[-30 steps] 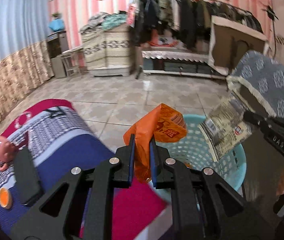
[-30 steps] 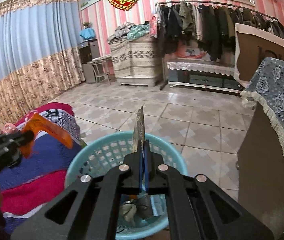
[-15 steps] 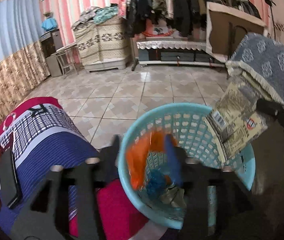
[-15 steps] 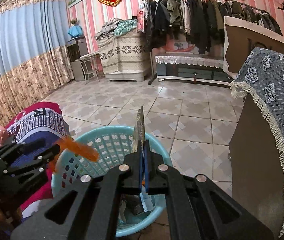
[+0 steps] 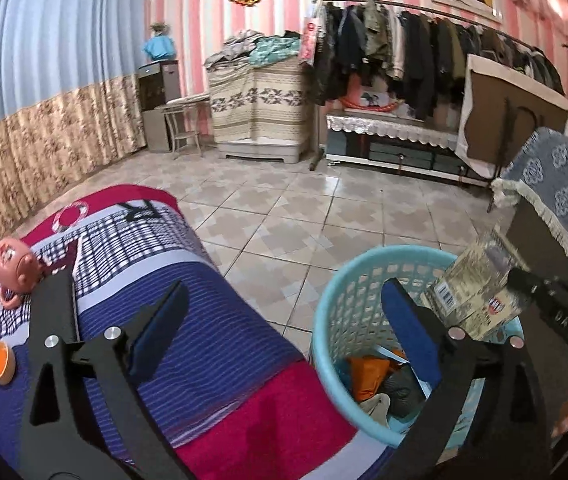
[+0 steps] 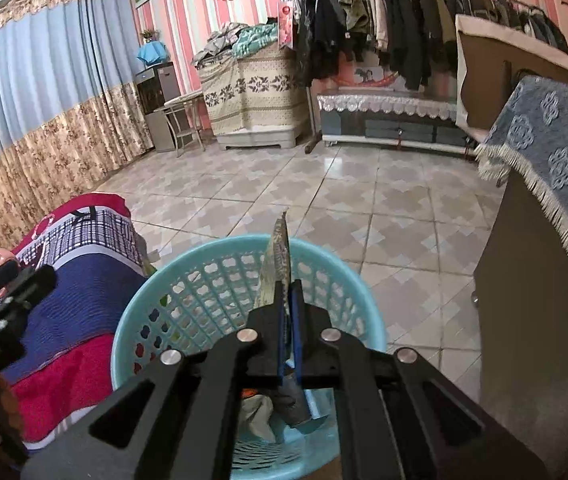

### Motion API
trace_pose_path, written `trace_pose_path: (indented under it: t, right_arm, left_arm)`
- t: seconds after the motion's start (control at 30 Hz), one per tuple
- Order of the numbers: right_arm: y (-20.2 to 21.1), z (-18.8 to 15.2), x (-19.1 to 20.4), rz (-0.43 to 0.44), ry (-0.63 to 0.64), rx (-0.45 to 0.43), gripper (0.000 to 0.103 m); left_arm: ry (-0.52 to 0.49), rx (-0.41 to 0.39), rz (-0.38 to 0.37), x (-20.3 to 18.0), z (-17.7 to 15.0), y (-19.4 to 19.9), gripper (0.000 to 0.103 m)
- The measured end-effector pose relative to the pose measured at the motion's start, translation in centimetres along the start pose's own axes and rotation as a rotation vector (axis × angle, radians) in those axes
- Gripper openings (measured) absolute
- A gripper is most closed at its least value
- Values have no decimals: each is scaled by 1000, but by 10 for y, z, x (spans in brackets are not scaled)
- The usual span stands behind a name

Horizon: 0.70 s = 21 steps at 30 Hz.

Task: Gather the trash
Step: 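Open the left tool then the right tool to drop both bags into the basket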

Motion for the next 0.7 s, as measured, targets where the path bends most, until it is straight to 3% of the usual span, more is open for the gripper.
trace_pose_path:
  t: [0.07,0.1,0.13,0.17,0.2,0.3,0.4,0.5,0.7]
  right_arm:
    - [-7,-2,2,-13,-5,14,6]
    - [-11,-3,2,-17,-6,19,20]
    - [-15,-4,3,-18,-5,26,48]
    - [-17,-5,4,-23,-3,31,59]
    - [-19,-5,5,-27,4,29,64]
    - [-19,-4,10,-20,12,32,65]
    - [-13,-1,15,-29,25,14,79]
    - [-8,4,19,-50,47,-12,87]
    - [-13,4,28,-66,85,4,88]
  left_arm:
    - [27,5,7,8,1,-1,94]
    - [40,7,8,12,1,-1,94]
    - [52,8,8,15,1,-1,94]
    - [61,9,12,18,1,-2,94]
    - [64,7,18,19,1,-2,95]
    - [56,-3,42,21,1,-3,97]
    - [49,0,49,22,0,-4,97]
    - [62,-1,50,25,0,-4,97]
    - [74,4,51,29,0,-6,97]
Point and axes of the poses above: each gripper's, at about its wrist camera, not at the fingertips, and y roughly against the way its jaws point, x to its left, z to its top, the point moved 3 cm from there along -y, roughly the way its jaws point, and after that the axes turned 13 degrees about z, right-handed, at the moved point
